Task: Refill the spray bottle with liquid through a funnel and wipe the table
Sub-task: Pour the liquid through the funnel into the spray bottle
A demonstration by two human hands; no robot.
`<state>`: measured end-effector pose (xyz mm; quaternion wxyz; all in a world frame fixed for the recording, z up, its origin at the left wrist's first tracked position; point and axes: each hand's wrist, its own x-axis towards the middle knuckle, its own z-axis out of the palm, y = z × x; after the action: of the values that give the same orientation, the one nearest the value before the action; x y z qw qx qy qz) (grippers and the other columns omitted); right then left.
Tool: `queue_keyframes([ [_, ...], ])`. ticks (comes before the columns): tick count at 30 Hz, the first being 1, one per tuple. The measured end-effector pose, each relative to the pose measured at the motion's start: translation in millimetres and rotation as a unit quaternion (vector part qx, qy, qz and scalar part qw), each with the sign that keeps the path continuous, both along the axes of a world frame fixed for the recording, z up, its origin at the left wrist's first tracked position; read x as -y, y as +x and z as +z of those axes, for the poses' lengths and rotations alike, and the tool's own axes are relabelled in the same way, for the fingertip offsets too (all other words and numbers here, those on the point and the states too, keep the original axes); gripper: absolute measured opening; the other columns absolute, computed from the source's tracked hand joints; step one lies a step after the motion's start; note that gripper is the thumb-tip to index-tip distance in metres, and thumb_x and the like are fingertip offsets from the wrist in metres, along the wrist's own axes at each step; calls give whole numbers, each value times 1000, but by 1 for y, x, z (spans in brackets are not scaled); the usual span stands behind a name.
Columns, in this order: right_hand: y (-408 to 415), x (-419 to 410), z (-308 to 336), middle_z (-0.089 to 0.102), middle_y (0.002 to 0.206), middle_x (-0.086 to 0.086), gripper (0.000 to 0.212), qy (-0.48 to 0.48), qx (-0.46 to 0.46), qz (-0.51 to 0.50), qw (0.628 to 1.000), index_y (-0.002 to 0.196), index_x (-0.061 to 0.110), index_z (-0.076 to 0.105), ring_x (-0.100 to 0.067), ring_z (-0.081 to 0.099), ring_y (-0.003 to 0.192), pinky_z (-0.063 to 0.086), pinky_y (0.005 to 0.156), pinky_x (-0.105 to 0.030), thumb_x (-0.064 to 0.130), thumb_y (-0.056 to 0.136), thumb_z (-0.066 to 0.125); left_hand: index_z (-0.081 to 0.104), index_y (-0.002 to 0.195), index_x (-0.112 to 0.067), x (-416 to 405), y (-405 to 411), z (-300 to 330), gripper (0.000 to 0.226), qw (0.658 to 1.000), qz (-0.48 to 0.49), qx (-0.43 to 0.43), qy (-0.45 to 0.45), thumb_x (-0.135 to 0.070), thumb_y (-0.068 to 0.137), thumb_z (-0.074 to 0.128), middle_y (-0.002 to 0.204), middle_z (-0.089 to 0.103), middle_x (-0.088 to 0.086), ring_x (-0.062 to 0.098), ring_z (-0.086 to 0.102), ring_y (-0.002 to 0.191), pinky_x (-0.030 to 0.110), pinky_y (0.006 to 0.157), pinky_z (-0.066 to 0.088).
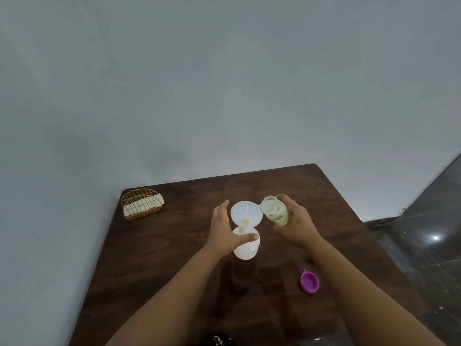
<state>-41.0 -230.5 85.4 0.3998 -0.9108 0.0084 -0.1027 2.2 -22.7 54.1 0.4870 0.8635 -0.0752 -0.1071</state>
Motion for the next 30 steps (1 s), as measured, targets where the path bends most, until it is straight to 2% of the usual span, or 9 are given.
queue_keyframes([
  [4, 21, -5, -3, 63, 89, 13, 49, -19, -8, -6, 1000, 100, 31, 52, -10, 62, 81, 54, 70, -39, 12, 59, 72, 21, 150, -28, -2, 13, -8, 124, 995, -12, -40, -93, -41, 52, 95, 155, 28, -4, 15, 40, 134, 40, 109, 43],
  [6, 28, -8, -4, 63, 91, 15, 50, -33, -10, -5, 999, 101, 33, 52, -10, 62, 82, 54, 72, -41, 16, 60, 75, 24, 149, -31, -3, 16, -9, 120, 992, -15, -47, -115, -37, 53, 96, 152, 34, -5, 16, 44, 131, 41, 106, 47],
  [9, 37, -9, -3, 62, 92, 15, 50, -80, -3, 0, 997, 102, 37, 51, -12, 60, 84, 53, 72, -43, 24, 62, 77, 27, 147, -34, -2, 16, -12, 114, 991, -15, -51, -120, -36, 55, 94, 148, 39, -7, 17, 47, 129, 44, 102, 50],
  [17, 56, -3, 3, 58, 91, 11, 57, -207, -6, 11, 978, 112, 36, 50, -18, 53, 81, 44, 75, -36, 25, 63, 77, 37, 137, -40, 6, 17, -19, 87, 991, -11, -54, -118, -30, 68, 88, 134, 50, -13, 16, 54, 119, 41, 98, 53],
  [25, 63, 0, 12, 57, 94, 7, 56, -241, -4, 33, 970, 117, 29, 53, -20, 49, 84, 34, 76, -33, 19, 66, 73, 38, 134, -44, 9, 16, -23, 92, 989, 2, -68, -132, -40, 59, 90, 129, 53, -17, 15, 56, 118, 43, 96, 55],
  [30, 64, 0, 15, 58, 94, 6, 56, -234, 0, 40, 971, 117, 28, 54, -23, 52, 85, 37, 77, -36, 17, 65, 73, 39, 134, -44, 9, 14, -21, 97, 988, 13, -69, -140, -47, 53, 92, 130, 53, -18, 14, 57, 117, 41, 95, 55],
])
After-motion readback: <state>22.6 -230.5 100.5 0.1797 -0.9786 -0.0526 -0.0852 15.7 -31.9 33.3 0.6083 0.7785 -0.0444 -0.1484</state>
